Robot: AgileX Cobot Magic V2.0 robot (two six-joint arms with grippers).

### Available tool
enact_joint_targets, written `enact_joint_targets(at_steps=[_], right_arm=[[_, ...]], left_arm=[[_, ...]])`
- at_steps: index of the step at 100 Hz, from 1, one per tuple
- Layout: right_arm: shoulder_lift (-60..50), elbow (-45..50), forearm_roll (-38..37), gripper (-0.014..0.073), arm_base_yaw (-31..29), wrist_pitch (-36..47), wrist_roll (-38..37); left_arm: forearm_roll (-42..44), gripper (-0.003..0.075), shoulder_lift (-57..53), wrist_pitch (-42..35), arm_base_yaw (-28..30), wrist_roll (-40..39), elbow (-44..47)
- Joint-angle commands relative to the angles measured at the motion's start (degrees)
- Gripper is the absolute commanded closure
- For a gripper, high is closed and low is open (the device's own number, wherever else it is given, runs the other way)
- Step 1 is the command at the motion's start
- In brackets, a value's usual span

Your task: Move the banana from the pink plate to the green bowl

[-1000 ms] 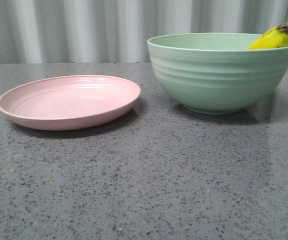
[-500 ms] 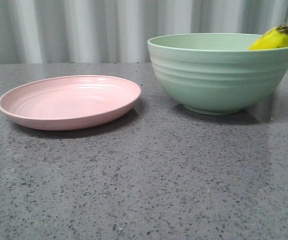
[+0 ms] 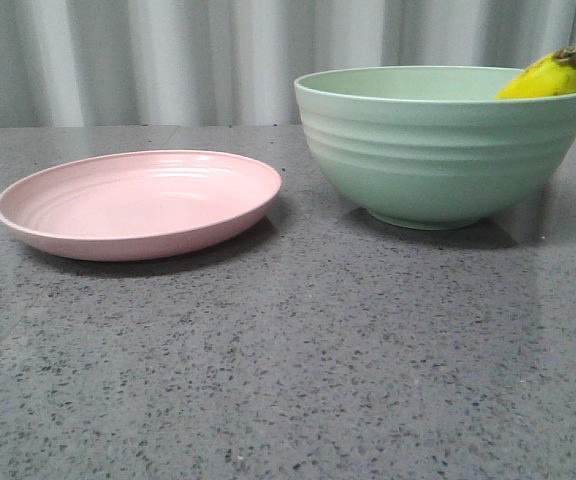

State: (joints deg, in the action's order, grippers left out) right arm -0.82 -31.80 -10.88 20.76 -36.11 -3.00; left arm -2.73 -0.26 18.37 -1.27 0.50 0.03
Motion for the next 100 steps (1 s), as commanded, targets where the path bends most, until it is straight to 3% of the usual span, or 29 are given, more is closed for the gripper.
enact_joint_targets(at_steps=[1,64,85,100], right_arm=[[-0.46,-1.17,-0.93,0.0669,-0.33,4.55,0.00],[-0.72,1.46,-0.93,0.0669,-1.23,6.43,0.00],[-0.73,11.75,0.37,0.0669,-11.94,15.97,0.00],[-0.73,20.54,8.24,0.0669,-22.03,29.17,0.00]], left_arm=[[-0.33,0.0738,-1.82,-2.18,0.13,-0.50,1.48],[-0.33,0.0739,-1.82,-2.18,0.13,-0.50,1.48],[-0.33,0.0739,-1.82,-2.18,0.13,-0.50,1.48],[-0.33,0.0739,-1.82,-2.18,0.13,-0.50,1.48]])
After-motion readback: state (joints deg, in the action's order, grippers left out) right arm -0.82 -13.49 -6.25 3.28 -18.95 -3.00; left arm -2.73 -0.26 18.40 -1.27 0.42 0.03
